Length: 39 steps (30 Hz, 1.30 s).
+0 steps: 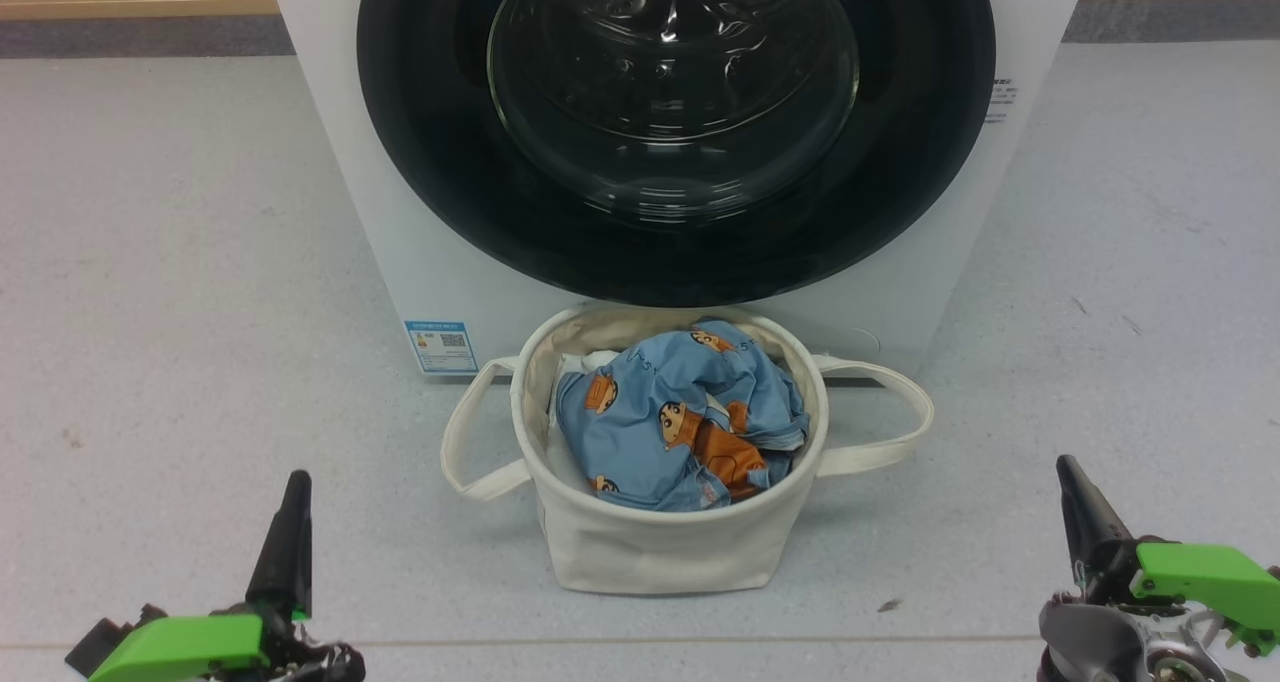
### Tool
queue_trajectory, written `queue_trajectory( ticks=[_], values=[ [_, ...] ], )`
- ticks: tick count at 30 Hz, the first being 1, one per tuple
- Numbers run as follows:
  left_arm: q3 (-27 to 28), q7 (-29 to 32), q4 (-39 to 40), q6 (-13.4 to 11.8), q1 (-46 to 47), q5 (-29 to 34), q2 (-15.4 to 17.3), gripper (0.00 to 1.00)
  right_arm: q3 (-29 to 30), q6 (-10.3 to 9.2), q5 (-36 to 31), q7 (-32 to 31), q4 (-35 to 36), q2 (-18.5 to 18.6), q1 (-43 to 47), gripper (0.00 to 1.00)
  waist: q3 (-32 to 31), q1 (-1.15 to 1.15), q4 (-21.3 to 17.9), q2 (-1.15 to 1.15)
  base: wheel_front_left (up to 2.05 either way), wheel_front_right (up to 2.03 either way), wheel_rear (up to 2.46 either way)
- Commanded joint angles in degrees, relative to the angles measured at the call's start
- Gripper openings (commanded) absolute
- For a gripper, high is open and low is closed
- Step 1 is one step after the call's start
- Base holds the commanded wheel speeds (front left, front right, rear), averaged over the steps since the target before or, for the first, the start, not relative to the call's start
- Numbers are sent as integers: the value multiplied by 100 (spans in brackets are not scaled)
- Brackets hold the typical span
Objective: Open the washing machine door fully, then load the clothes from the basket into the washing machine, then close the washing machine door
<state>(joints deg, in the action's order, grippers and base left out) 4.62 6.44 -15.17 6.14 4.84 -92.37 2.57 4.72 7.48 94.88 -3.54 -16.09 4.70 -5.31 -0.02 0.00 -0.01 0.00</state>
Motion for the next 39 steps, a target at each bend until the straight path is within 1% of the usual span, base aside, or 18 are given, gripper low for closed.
queue_trajectory(
  ticks=[1,16,17,19,20,21,27,31,39],
  values=[
    [199,7,161,61,168,26,33,0,-97,1,-34,-72,176,27,-124,0,0,0,0,0,0,0,0],
    [199,7,161,61,168,27,33,0,-91,1,-39,-77,176,23,-124,0,0,0,0,0,0,0,0],
    [1,-2,-4,-3,1,0,-1,100,3,0,0,0,-5,-20,-2,100,0,0,0,0,0,0,0],
    [-11,-2,-165,-11,-36,-2,-11,100,-8,1,0,7,-176,-51,15,100,0,0,0,0,0,0,0],
    [-12,-2,-240,-13,-74,-2,-19,0,-20,1,0,9,-253,-64,43,0,1,0,0,0,0,0,0],
    [-8,-5,-280,-16,-90,-4,-23,100,-26,1,-1,13,-293,-72,53,100,2,0,1,0,0,0,0],
    [28,-29,-315,-23,-5,-22,-15,100,-35,1,7,68,-347,-76,-50,100,-2,8,18,0,0,0,0],
    [52,-34,-351,-21,67,-37,-5,100,-50,1,-10,130,-397,-79,-141,100,2,1,32,0,0,0,0],
    [97,-81,-404,-12,209,-16,43,100,-84,1,-12,185,-385,-79,-291,100,12,0,54,0,0,0,0]
  ],
)
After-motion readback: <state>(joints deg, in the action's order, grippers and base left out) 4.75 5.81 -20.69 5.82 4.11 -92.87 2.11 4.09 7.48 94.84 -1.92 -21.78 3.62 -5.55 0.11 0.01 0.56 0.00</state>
